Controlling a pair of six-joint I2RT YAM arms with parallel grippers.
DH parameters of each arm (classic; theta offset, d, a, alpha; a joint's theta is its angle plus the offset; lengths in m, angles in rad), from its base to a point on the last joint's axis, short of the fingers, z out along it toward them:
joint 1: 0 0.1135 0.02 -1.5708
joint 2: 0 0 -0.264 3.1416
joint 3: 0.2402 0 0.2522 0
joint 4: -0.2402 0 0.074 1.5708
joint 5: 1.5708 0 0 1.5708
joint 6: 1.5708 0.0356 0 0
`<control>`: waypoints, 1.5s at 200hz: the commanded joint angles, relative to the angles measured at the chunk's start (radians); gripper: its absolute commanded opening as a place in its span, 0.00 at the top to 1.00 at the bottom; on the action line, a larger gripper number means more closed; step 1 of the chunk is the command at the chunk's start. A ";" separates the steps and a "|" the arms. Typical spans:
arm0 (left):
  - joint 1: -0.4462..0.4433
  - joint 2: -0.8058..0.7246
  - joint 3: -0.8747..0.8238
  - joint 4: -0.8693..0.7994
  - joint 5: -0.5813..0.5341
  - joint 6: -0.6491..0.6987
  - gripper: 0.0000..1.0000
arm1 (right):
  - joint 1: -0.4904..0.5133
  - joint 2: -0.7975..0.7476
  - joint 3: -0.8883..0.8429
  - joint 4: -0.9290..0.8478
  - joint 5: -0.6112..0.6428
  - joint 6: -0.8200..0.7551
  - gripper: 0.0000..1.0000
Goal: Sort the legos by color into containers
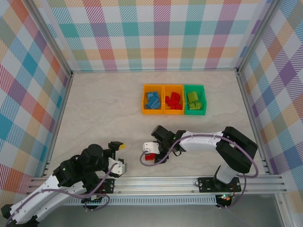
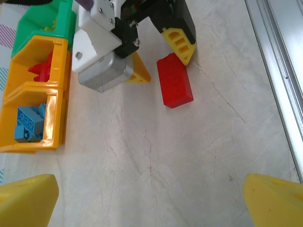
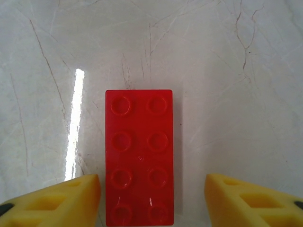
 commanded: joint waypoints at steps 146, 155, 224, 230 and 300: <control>0.019 0.159 0.063 0.412 0.108 -0.217 0.00 | -0.190 -0.325 -0.108 0.255 0.022 0.254 0.76; 0.018 0.218 0.084 0.496 0.111 -0.285 0.00 | -0.242 -0.344 -0.099 0.261 0.023 0.313 0.76; 0.015 0.670 0.215 0.967 -0.092 -0.712 0.00 | -0.529 -0.224 0.099 0.180 0.100 0.673 0.71; 0.014 0.709 0.242 0.960 -0.120 -0.742 0.00 | -0.541 -0.196 0.126 0.168 0.109 0.682 0.70; 0.022 0.981 0.545 0.627 -0.404 -1.154 0.00 | -0.620 0.167 0.551 -0.063 0.183 0.757 0.59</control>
